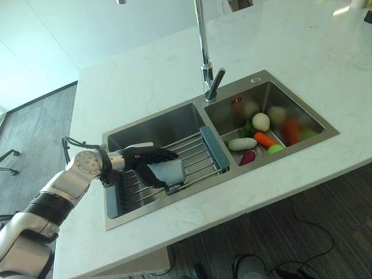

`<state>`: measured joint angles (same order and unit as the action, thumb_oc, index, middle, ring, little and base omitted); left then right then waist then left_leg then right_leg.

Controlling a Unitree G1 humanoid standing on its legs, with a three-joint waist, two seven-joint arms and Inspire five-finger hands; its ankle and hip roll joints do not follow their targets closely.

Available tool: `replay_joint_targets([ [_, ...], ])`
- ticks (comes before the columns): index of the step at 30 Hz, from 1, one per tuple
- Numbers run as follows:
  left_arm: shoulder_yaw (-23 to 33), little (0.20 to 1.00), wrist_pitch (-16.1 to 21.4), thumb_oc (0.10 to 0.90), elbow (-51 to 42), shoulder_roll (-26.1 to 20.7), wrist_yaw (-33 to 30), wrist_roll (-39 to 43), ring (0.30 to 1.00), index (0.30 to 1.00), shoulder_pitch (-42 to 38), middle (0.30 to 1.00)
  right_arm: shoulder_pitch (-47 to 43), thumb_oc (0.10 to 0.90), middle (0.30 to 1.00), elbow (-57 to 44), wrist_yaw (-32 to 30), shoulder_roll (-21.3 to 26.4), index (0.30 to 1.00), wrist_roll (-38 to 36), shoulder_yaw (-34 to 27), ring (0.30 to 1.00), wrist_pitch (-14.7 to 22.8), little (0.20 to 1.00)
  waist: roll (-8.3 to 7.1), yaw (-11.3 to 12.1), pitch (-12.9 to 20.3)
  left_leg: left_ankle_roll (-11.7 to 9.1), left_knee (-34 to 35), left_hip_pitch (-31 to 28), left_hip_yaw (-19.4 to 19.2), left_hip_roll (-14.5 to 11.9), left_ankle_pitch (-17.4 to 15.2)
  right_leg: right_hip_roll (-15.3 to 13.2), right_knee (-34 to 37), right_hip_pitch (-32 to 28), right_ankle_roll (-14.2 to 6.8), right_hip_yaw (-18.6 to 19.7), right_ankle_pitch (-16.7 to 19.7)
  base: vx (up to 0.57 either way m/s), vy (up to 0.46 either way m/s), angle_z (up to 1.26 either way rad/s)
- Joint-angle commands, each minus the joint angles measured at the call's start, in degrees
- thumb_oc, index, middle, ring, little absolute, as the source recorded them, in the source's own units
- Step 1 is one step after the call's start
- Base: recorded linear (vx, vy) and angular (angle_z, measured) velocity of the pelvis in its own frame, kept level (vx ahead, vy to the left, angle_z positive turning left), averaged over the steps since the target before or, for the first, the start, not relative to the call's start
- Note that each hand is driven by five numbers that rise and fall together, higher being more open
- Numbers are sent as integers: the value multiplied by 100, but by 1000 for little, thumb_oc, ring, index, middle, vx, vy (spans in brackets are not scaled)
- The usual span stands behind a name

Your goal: Place the dishes in the dishwasher.

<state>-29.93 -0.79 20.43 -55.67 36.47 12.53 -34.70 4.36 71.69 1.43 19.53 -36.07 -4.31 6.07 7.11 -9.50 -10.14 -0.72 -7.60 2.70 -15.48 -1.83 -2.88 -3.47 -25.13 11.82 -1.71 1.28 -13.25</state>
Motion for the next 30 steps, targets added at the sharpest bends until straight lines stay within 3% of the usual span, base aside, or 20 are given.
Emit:
replay_joint_targets([
  [1,402,900,594,800,220,-157,-414,-398,900,900,-649,900,70,800,900,-118,48,160,900,15,-114,900,181,900,-134,-96,137,128,-959,145,452,-22,-1468,-423,794,-155,-904,29,409,0,0,0],
  [6,258,900,955,800,431,-151,-587,-1024,900,900,-633,900,91,800,900,-65,97,181,900,73,-148,900,220,900,-138,-131,113,127,-959,160,446,-18,-1482,-425,794,-128,-914,50,415,0,0,0],
  [9,94,900,1388,800,531,-170,-830,-1856,900,900,-625,900,69,800,900,-74,68,208,900,127,-121,900,207,900,-134,-147,90,125,-959,174,440,-19,-1482,-428,794,-113,-917,53,423,16,11,-6],
  [14,-46,900,1424,800,623,-94,-1039,-2251,900,900,-647,900,66,800,900,-95,111,236,900,159,-95,900,250,900,-135,-176,52,125,-959,204,443,-13,-1477,-430,794,-78,-918,66,434,4,5,-4],
  [26,146,900,1486,800,755,238,-1860,-2199,900,900,-377,900,36,800,900,-192,157,214,900,281,-51,900,277,900,-168,-159,-5,109,-959,274,462,-23,-1457,-440,794,-22,-908,35,427,-1,2,-3],
  [27,169,573,1472,582,749,272,-1879,-2286,573,573,-350,573,30,800,900,-212,150,211,900,286,-44,900,267,900,-173,-154,-8,105,-959,284,465,-27,-1454,-442,794,-17,-907,27,423,0,0,0],
  [28,171,392,1491,461,745,286,-1900,-2341,392,392,-324,392,30,800,900,-217,148,209,900,283,-42,900,270,900,-175,-149,-13,104,-959,291,469,-29,-1449,-444,794,-13,-905,21,423,0,0,0],
  [29,172,300,1512,400,757,302,-1911,-2394,300,300,-300,300,28,800,900,-224,142,207,900,277,-34,900,270,900,-177,-146,-18,103,-959,296,474,-29,-1446,-445,794,-9,-904,16,424,0,0,0],
  [30,172,300,1528,400,777,323,-1915,-2489,300,300,-273,300,21,800,900,-226,134,203,900,274,-27,900,272,900,-177,-143,-23,103,-959,301,481,-28,-1443,-447,794,-8,-901,11,422,0,0,0],
])
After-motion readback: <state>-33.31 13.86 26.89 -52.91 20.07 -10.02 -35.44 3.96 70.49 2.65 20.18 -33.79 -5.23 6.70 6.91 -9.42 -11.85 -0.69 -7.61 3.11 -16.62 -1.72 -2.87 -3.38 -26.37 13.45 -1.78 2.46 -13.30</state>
